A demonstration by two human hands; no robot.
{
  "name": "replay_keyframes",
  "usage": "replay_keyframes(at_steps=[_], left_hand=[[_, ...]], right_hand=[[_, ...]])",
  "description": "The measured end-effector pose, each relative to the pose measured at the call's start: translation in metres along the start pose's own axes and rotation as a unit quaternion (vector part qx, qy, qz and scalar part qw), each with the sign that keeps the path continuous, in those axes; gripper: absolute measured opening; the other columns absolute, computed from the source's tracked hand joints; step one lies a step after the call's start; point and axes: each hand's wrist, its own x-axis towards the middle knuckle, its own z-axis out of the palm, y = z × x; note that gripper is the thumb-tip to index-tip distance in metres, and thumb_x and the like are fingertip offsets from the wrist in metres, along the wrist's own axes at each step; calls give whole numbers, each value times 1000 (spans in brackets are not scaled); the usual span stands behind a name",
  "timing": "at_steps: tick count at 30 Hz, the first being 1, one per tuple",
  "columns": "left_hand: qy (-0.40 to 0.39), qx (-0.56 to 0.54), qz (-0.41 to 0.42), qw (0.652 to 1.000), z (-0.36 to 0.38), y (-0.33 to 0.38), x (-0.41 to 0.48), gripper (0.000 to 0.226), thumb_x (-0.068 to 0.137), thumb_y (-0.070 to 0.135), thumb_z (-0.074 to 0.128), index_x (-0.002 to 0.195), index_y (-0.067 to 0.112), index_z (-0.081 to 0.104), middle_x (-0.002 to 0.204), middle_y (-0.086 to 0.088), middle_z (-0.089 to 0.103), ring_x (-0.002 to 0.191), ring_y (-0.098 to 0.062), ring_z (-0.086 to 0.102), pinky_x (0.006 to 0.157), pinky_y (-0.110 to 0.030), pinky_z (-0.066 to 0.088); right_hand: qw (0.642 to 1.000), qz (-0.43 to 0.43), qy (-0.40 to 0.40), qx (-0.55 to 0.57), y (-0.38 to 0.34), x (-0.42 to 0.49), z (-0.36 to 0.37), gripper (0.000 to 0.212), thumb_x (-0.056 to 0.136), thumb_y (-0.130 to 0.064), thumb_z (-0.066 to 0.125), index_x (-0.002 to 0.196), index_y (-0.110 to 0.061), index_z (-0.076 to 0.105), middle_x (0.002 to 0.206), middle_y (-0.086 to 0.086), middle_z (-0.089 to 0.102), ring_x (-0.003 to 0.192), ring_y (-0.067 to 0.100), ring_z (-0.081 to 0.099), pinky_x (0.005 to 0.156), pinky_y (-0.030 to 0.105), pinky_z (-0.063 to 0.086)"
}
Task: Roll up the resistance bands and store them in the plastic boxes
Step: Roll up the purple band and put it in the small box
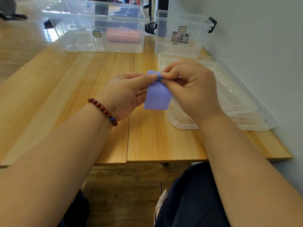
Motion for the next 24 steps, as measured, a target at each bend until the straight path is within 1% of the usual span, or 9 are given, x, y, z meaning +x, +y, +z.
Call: replay_keyframes(at_steps=[3, 6, 8, 10, 13, 15, 19, 22, 24], left_hand=[[13, 9, 2, 1000, -1, 0, 1, 33, 77, 24, 66, 101, 1, 69, 95, -15, 72, 89, -21, 71, 78, -26, 59], [21, 14, 6, 1000, -1, 0, 1, 17, 90, 12, 60, 99, 0, 68, 89, -10, 75, 84, -18, 73, 74, -23, 58], [25, 19, 12, 999, -2, 1, 1, 16, 92, 8, 58, 101, 0, 68, 90, -9, 75, 85, -17, 73, 74, -23, 57], [31, 31, 18, 999, -3, 2, 1, 20, 93, 6, 57, 109, -2, 67, 96, -11, 75, 89, -19, 73, 74, -23, 57], [29, 56, 26, 998, -2, 2, -1, 23, 94, 4, 56, 114, -2, 65, 103, -11, 74, 95, -19, 72, 75, -23, 57], [24, 54, 26, 998, 0, 1, -1, 18, 93, 4, 57, 108, 4, 67, 98, -6, 75, 94, -17, 72, 75, -23, 57], [13, 74, 7, 997, 0, -1, -1, 16, 89, 7, 61, 105, 6, 68, 97, -6, 76, 94, -18, 72, 77, -27, 58], [35, 86, -3, 996, 1, -4, 1, 11, 91, 5, 61, 99, 3, 67, 90, -8, 75, 86, -18, 73, 75, -28, 60], [43, 82, -7, 996, 3, -4, 0, 8, 92, 3, 59, 94, 5, 67, 82, -4, 75, 79, -16, 73, 70, -26, 60]], right_hand=[[999, -24, -12, -18, 0, 1, -1, 9, 83, 2, 70, 75, 2, 71, 86, 6, 69, 84, 10, 62, 76, 11, 45], [999, -9, -40, -2, -2, 0, -1, 6, 84, 2, 70, 81, -3, 72, 93, 6, 68, 91, 9, 63, 79, 15, 50], [994, 80, -51, 59, -7, -1, -4, 11, 84, -3, 71, 89, -13, 72, 98, 1, 68, 96, 4, 64, 81, 16, 52], [974, 185, -54, 117, -12, 1, -7, 13, 86, -13, 72, 96, -21, 72, 98, -1, 70, 95, 5, 67, 82, 20, 53], [940, 279, -58, 187, -11, 3, -8, 10, 89, -14, 71, 98, -14, 74, 97, 7, 74, 94, 18, 71, 81, 33, 59], [941, 284, -48, 177, -12, 3, -7, 10, 88, -11, 71, 97, -10, 75, 94, 9, 74, 92, 21, 72, 81, 37, 60], [950, 267, -11, 160, -13, 5, -7, 13, 85, -8, 73, 87, -21, 73, 82, -6, 73, 85, 13, 71, 74, 30, 59], [958, 252, 7, 135, -12, 5, -10, 19, 84, -9, 75, 84, -28, 72, 81, -11, 72, 85, 9, 70, 76, 30, 59], [964, 239, 10, 114, -13, 5, -10, 20, 84, -9, 75, 83, -29, 71, 82, -14, 71, 84, 5, 69, 77, 25, 57]])
